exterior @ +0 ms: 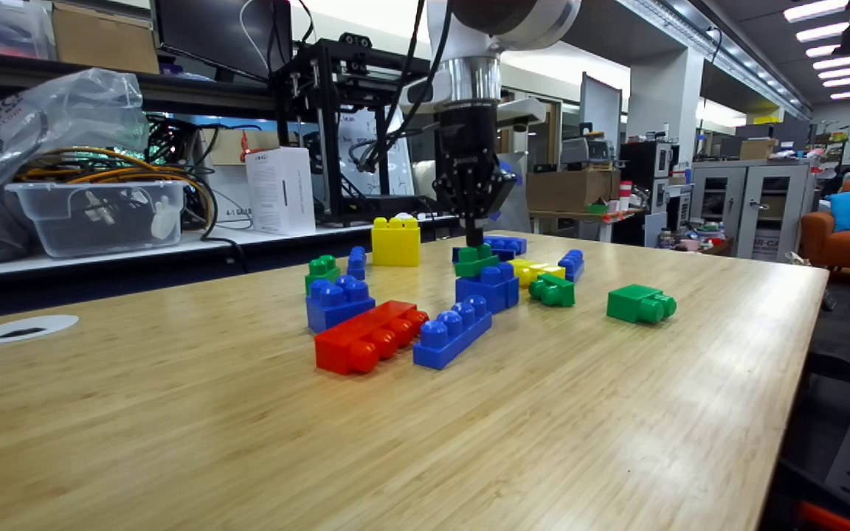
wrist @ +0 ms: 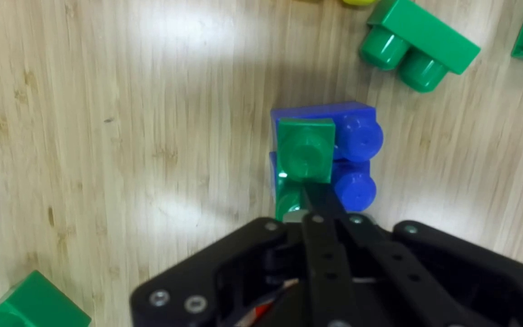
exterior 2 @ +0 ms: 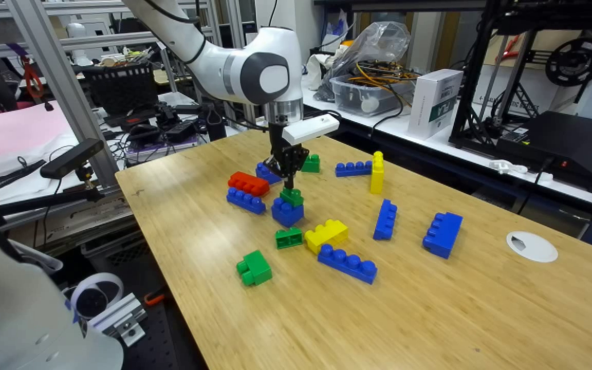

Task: Move the square blue block to the left and put the green block on the top

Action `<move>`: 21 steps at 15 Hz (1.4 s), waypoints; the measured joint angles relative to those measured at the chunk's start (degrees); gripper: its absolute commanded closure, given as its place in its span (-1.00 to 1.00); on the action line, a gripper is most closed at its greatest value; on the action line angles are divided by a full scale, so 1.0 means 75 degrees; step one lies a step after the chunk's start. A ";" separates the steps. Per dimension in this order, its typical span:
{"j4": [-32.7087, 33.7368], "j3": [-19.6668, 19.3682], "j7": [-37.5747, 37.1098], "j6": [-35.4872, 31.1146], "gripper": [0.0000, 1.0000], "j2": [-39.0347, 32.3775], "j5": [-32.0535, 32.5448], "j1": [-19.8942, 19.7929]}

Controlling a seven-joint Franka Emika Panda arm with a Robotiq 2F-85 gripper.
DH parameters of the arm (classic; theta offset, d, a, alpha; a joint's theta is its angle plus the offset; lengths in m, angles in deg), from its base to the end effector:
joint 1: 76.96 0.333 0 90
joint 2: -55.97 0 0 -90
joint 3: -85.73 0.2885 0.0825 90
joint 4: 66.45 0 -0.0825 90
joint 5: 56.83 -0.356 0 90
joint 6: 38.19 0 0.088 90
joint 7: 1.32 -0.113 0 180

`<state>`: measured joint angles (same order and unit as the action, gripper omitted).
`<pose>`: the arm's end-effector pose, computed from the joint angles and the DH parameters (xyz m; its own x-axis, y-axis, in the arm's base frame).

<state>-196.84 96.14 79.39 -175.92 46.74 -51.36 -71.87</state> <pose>0.4873 0.1347 0.2723 -0.1775 0.9834 -0.0376 0.9840 0.1767 -0.0248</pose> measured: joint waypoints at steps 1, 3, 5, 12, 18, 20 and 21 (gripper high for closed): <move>0.0022 0.0000 0.0010 0.0000 1.00 -0.0016 0.0003 0.0000; 0.0051 -0.0002 0.0018 0.0000 1.00 -0.0038 0.0014 0.0000; 0.0062 -0.0007 0.0026 0.0000 1.00 -0.0048 0.0020 0.0000; 0.0084 -0.0064 0.0151 -0.0001 1.00 -0.0163 0.0019 -0.0011; 0.0087 -0.0078 0.0207 -0.0001 1.00 -0.0162 0.0019 -0.0011; 0.0089 -0.0088 0.0206 -0.0001 1.00 -0.0156 0.0019 -0.0012; 0.0091 -0.0097 0.0206 -0.0001 1.00 -0.0142 0.0019 -0.0012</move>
<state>-196.16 95.41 80.93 -175.93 45.67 -51.22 -71.96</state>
